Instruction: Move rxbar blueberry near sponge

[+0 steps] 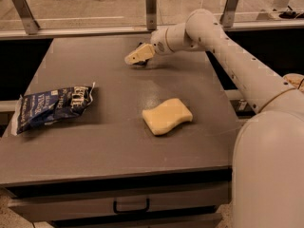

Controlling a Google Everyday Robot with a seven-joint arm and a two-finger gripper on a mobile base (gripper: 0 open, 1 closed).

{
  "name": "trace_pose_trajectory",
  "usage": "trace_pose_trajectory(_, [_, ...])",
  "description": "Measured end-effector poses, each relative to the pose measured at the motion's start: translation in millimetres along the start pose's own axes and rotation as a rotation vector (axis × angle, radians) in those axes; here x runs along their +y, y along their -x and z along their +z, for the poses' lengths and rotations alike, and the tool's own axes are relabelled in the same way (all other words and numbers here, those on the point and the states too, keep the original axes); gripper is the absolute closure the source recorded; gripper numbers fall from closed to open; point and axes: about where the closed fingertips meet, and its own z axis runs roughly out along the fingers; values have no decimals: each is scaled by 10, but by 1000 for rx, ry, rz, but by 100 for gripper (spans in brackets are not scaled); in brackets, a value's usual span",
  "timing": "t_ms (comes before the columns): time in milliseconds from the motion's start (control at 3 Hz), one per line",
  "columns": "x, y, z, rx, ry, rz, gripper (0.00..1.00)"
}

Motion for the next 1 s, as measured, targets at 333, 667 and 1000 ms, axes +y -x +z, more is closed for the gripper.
trace_pose_trajectory(333, [15,-31,55,18,12,5,0])
trace_pose_trajectory(667, [25,-64,110,34,29,10,0])
trace_pose_trajectory(1000, [45,-70,139,34,34,11,19])
